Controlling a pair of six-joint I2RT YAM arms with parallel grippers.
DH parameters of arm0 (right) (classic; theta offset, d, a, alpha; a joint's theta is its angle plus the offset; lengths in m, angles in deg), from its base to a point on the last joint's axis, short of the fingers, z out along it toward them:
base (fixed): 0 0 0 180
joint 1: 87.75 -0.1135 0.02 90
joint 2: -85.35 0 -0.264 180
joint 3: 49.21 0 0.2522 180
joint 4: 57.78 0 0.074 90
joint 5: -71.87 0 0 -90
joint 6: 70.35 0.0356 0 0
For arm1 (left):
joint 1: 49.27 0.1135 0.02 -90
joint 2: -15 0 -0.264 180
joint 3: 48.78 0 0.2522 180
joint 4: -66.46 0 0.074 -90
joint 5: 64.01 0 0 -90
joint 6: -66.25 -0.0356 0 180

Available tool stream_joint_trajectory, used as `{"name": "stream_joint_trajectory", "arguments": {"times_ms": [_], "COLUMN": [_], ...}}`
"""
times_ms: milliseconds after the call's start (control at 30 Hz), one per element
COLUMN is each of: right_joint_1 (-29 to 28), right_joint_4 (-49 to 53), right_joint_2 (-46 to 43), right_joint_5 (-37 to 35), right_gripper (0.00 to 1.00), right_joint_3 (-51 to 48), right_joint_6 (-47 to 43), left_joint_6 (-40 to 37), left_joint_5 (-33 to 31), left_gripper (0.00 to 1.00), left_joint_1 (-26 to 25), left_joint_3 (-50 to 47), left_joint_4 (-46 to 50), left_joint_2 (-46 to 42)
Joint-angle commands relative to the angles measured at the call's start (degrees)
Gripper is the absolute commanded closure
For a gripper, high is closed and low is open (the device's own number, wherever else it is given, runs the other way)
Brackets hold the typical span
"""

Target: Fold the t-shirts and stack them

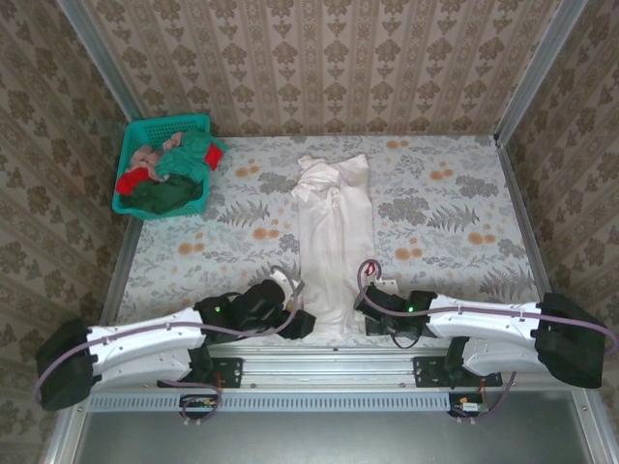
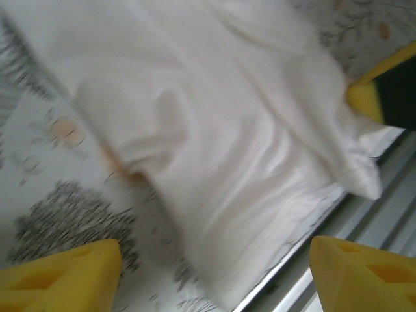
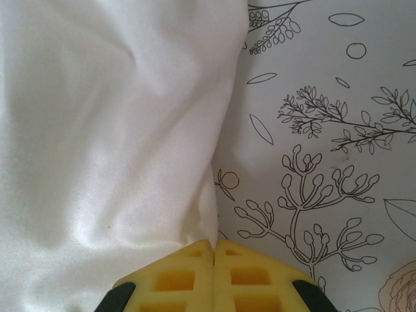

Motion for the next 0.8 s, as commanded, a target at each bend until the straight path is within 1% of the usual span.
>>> {"name": "stream_joint_trajectory", "arguments": {"times_ms": [0,67,100,167,200,267,300,333,367,500,600,633,700,767], "right_joint_1": [0.3,0.4,0.4,0.3,0.3,0.3,0.4,0.4,0.4,0.4,0.3,0.3,0.4,0.3], "right_joint_4": [1.0,1.0,1.0,1.5,1.5,4.0,4.4,4.5,4.6,4.4,8.4,9.4,9.2,8.4], "right_joint_2": [0.1,0.0,0.0,-0.2,-0.4,-1.4,-1.9,-2.6,-3.1,-4.0,-2.6,-2.3,-2.1,-1.5], "right_joint_5": [-0.3,-0.3,-0.3,-0.6,-0.7,-1.3,-1.4,-1.4,-1.3,0.0,-1.3,-2.1,-2.2,-0.7], "right_gripper": [0.97,0.97,0.97,0.97,0.97,0.97,0.97,0.97,0.97,0.94,0.95,0.95,0.95,0.95], "right_joint_3": [0.7,0.6,0.5,0.4,0.3,0.0,-0.1,-0.4,-0.5,-0.1,0.9,0.9,0.6,0.6], "right_joint_6": [-0.3,-0.2,-0.2,0.2,0.4,0.9,1.0,0.9,0.9,0.0,0.5,0.9,0.4,-0.5], "left_joint_6": [-3.2,-3.3,-3.2,-2.3,-2.1,-1.2,-0.9,-0.6,-0.2,1.2,2.3,2.8,3.6,4.2], "left_joint_5": [-0.7,0.9,1.4,1.1,0.6,-0.4,-0.6,-0.6,-0.6,-0.6,-1.1,-1.0,-0.7,-0.7], "left_gripper": [0.25,0.29,0.35,0.61,0.7,0.86,0.91,0.98,1.0,1.0,1.0,0.96,0.95,0.94], "left_joint_1": [-0.9,-1.1,-1.1,-0.9,-0.8,-0.5,-0.1,0.3,0.7,1.8,1.9,1.9,2.0,2.2], "left_joint_3": [2.9,3.7,3.8,3.6,3.4,1.6,0.5,-1.0,-2.2,-5.5,-6.9,-7.5,-8.9,-9.7], "left_joint_4": [0.5,-1.3,-2.3,-2.5,-2.1,-1.8,-2.2,-2.9,-3.2,-3.7,-3.3,-3.5,-5.2,-6.0], "left_joint_2": [8.8,14.3,16.6,18.7,18.4,15.6,13.9,11.7,10.1,4.7,3.5,3.5,3.6,3.4]}}
